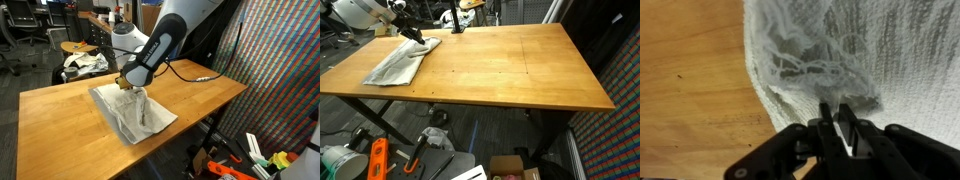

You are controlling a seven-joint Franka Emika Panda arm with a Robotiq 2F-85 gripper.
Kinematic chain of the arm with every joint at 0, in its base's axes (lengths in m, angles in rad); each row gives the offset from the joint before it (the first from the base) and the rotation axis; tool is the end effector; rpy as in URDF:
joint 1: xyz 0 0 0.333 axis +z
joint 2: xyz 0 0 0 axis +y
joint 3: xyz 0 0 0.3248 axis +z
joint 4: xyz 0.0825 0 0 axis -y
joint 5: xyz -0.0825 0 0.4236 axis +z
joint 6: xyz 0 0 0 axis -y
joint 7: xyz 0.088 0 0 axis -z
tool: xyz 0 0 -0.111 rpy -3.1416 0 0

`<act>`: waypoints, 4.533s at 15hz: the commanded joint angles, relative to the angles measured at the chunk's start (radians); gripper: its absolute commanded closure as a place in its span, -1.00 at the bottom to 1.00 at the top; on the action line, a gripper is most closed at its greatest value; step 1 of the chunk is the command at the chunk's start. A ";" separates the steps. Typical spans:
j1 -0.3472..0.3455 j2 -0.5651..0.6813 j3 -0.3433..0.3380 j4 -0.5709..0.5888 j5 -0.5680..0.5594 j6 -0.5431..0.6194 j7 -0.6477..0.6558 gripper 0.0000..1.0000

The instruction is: Fold the cloth once

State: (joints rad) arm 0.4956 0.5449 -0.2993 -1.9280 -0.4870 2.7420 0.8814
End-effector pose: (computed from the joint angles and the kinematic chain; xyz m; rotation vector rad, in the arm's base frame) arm 0.6607 0.1593 0.2127 2.8570 -0.2794 0.6194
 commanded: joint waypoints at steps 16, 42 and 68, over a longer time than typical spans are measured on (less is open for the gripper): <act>-0.013 0.011 0.069 0.082 -0.065 -0.110 0.165 -1.00; -0.085 0.053 0.108 0.165 -0.017 -0.216 0.127 0.91; -0.099 0.000 0.137 0.034 -0.081 -0.093 0.048 0.29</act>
State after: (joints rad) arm 0.3846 0.5405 -0.1375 -1.8956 -0.5462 2.6158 0.9085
